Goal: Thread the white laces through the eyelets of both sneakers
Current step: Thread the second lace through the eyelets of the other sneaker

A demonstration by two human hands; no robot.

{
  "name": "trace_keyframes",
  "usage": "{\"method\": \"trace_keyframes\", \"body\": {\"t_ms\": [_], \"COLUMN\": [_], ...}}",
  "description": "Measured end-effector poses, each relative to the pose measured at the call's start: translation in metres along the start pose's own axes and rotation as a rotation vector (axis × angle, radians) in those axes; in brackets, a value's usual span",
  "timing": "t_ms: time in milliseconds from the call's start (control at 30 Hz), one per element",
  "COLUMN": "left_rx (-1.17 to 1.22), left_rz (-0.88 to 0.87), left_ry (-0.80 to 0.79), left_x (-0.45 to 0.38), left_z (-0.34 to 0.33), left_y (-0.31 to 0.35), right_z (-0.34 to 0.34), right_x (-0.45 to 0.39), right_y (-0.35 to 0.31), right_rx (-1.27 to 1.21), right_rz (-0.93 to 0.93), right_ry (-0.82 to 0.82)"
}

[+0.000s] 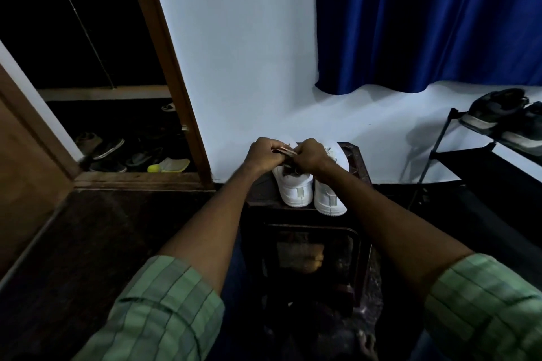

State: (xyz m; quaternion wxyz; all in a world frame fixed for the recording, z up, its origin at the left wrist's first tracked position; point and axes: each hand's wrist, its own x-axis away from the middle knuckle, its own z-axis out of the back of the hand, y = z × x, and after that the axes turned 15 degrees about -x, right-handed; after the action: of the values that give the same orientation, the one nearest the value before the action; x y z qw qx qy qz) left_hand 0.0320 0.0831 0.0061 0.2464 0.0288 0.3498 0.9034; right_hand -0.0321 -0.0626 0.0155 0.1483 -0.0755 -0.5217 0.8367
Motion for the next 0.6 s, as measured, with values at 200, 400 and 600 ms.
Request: {"method": "trace_keyframes", "body": {"t_ms": [200, 400, 600], "left_rx": [-0.264, -0.551, -0.405], "left_rz": [-0.014, 0.167, 0.185], "left_ry": [0.144, 0.068, -0.101], "left_x": [0.002, 0.008, 0.010], "left_z": [-0.002, 0.001, 0.010], "left_y": [0.016, 0.028, 0.042], "right_z": [0.012, 0.031, 0.033], "right_x": [0.011, 0.006, 0.012], "right_y": [0.001, 0.004, 0.000], "right_rx": [0.057, 0.307, 0.276], "right_rz": [0.184, 0.117, 0.147], "right_ry": [0.114, -0.011, 0.038]}}
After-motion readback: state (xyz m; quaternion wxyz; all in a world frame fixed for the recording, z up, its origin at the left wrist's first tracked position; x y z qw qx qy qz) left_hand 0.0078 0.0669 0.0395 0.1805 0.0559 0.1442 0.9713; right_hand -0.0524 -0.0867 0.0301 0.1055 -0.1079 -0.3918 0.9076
